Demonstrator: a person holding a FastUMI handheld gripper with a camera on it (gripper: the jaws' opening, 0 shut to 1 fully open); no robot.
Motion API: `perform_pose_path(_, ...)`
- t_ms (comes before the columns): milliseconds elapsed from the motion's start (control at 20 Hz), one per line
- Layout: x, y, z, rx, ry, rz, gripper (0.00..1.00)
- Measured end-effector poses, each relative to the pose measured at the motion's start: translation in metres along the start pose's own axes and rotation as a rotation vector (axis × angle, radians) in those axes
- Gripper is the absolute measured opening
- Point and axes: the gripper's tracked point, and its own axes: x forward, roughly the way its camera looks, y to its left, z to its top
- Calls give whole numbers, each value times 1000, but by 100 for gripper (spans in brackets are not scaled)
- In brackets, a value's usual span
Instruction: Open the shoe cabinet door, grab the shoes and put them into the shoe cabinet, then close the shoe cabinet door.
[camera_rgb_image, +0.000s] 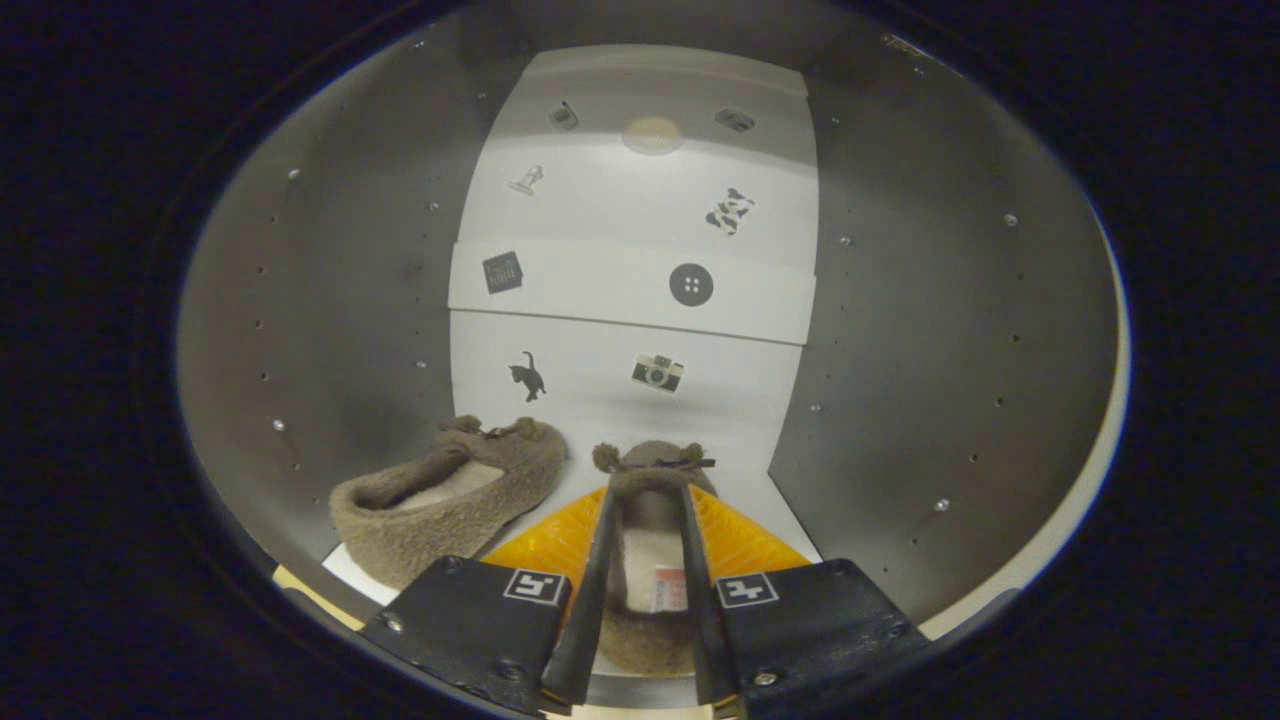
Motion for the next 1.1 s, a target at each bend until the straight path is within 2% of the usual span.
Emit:
perform_pose_path(200, -43, 11, -1, 78, -7, 28, 49)
perform_pose_path(350, -82, 23, -3, 69, -37, 52, 78)
perform_pose_path(500, -125, 42, -14, 52, -63, 87, 97)
perform_pose_path(750, -215, 50, -28, 49, -102, 95, 99)
perform_pose_path(1100, -347, 39, -52, 127, -149, 187, 99)
